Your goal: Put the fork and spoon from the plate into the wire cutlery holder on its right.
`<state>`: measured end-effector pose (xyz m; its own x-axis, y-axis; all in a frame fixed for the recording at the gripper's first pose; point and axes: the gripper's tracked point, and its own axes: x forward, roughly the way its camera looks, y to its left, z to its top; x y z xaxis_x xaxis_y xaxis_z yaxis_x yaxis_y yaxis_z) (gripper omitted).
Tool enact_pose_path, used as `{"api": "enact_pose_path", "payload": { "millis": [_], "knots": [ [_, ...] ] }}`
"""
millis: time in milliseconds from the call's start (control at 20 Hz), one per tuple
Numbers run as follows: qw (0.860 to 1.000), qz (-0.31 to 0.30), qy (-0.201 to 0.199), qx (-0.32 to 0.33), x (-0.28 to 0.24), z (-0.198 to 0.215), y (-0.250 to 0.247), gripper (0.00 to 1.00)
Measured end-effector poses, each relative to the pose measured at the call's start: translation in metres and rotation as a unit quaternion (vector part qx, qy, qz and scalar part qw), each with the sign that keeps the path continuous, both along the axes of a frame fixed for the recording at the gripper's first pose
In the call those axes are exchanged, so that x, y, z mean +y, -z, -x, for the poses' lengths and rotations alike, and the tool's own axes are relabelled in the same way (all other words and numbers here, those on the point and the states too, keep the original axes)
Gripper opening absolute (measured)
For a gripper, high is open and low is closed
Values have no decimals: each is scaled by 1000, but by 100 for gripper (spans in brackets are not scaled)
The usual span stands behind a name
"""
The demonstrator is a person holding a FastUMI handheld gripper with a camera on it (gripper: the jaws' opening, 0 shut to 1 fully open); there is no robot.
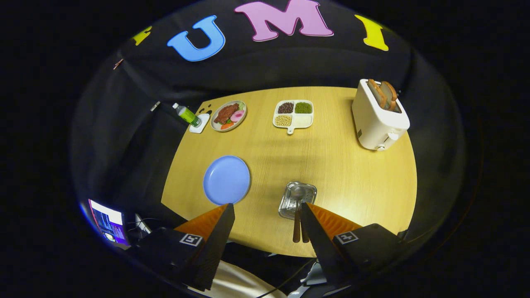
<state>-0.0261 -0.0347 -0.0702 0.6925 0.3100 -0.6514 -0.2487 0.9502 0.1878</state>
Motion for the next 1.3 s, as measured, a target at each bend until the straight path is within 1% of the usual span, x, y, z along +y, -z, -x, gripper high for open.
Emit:
{"api": "enact_pose_path", "payload": {
  "millis": [150, 200, 300, 400, 500, 650, 750, 850, 1000, 1050, 1100, 1200, 1300],
  "knots": [
    [996, 3, 19, -91, 4, -3, -44, 100],
    [992, 1, 25, -120, 6, -2, -58, 99],
    [982, -16, 43, -185, 9, 3, -99, 99],
    [966, -24, 60, -252, 5, 10, -142, 99],
    [949, -18, 77, -304, -3, 17, -171, 99],
    [917, 2, 106, -384, -13, 26, -211, 99],
    [899, 28, 119, -421, -17, 28, -223, 99],
    [884, 47, 135, -445, -17, 30, -224, 99],
    [871, 37, 141, -469, -14, 33, -219, 99],
    [868, 37, 137, -475, -16, 33, -216, 99],
    [870, 39, 139, -472, -22, 33, -208, 99],
    [877, 39, 133, -459, -26, 31, -193, 98],
    [885, 21, 132, -446, -29, 26, -184, 99]
  ]
}}
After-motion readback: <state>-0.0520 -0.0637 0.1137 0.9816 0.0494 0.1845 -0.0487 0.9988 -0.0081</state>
